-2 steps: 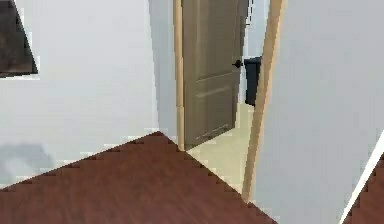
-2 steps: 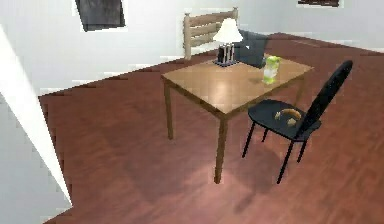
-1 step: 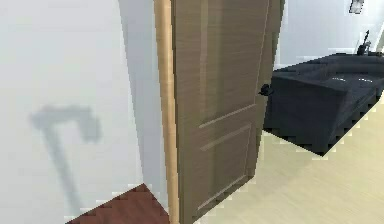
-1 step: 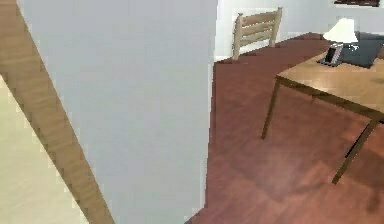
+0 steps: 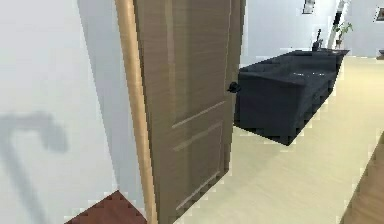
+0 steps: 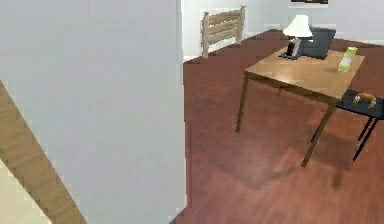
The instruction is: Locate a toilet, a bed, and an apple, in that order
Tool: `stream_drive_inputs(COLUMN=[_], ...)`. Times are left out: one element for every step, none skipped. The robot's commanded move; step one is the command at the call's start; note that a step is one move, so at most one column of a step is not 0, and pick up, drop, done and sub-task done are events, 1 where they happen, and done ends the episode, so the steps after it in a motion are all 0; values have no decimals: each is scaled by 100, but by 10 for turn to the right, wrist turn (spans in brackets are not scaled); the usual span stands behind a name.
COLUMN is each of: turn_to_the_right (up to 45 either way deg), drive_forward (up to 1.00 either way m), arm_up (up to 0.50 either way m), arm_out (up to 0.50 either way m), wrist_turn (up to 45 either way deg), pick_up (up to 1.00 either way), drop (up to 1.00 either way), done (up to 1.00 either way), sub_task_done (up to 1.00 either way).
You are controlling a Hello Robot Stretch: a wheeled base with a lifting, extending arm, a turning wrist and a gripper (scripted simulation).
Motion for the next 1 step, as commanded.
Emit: stream_drive_inputs(turn_to_the_right=[0], drive_forward=[25], arm_up=[0], arm_out=[0], wrist_turn=[0], pick_up=[0], drop=[0], done=[0], sub_task_done=[0])
